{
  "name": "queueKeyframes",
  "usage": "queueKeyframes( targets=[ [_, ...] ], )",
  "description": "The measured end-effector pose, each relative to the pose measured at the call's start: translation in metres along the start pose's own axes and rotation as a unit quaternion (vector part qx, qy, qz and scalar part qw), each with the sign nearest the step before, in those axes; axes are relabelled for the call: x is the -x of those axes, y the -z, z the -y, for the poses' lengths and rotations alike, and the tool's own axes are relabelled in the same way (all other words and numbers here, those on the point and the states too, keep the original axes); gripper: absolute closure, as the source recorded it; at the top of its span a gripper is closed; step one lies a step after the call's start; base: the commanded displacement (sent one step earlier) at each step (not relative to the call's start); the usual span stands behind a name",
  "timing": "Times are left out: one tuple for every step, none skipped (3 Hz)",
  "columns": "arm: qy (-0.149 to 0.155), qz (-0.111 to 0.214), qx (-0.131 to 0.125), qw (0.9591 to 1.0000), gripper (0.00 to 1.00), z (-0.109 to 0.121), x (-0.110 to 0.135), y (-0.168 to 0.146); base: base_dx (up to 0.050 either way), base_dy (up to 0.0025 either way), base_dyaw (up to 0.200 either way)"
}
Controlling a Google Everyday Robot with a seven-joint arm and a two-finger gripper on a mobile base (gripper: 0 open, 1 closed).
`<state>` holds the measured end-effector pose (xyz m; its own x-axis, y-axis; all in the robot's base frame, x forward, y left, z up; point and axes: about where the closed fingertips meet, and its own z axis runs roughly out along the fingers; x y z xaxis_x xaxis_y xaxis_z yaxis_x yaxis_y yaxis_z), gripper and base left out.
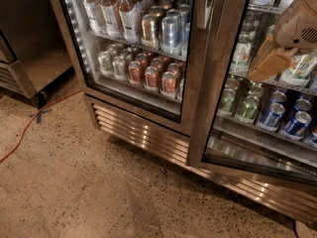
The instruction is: Close right fridge door
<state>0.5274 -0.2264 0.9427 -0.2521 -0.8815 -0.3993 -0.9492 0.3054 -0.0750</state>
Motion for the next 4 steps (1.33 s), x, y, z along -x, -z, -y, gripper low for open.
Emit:
queueKeyframes(
  targets=[
    [0.0, 0.0, 0.0, 1.0, 1.0, 0.0, 0.0, 0.0, 0.05, 0.0, 0.0],
    [0.0, 0.0, 0.0, 1.0, 1.0, 0.0, 0.0, 0.0, 0.05, 0.0, 0.0],
    [0.0, 0.0, 0.0, 1.0, 1.0, 0.0, 0.0, 0.0, 0.035, -0.0025, -0.142],
    [0.0, 0.0, 0.0, 1.0, 1.0, 0.0, 0.0, 0.0, -0.05, -0.00001, 0.0]
  ],
)
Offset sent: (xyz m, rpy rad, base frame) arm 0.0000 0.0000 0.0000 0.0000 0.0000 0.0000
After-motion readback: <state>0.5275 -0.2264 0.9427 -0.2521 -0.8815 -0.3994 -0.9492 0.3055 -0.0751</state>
